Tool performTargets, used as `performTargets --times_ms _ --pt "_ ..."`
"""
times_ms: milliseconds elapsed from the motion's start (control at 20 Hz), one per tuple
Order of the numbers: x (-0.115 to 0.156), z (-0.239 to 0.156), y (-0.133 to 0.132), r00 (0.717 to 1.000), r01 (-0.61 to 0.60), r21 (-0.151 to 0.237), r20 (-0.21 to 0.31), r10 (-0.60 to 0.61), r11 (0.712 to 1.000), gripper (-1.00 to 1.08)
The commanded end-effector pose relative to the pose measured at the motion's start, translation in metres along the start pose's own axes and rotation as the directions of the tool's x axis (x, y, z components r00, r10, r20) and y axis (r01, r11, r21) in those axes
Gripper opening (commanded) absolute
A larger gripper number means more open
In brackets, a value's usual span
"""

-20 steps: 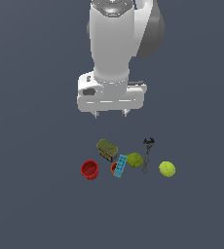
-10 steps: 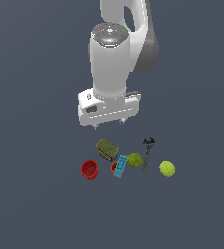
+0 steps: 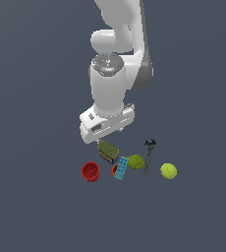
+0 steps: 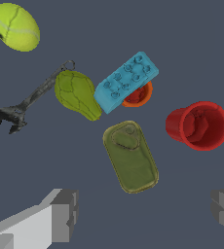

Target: Pick up a designated object from a clutter of objects.

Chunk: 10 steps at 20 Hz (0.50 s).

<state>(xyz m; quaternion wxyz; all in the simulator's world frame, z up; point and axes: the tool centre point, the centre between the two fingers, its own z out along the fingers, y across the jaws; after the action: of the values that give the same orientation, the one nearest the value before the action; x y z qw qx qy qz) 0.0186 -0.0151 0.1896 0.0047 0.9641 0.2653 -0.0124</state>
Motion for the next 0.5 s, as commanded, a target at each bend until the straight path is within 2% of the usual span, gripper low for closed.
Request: performTargets --times_ms 0,450 --pt "0.001 0.013 0.002 0.998 0.063 -0.001 -0.004 -0.063 0.998 1.0" --pt "0.001 0.055 0.006 0.965 0.263 -0.004 -0.017 -0.263 0.965 1.0"
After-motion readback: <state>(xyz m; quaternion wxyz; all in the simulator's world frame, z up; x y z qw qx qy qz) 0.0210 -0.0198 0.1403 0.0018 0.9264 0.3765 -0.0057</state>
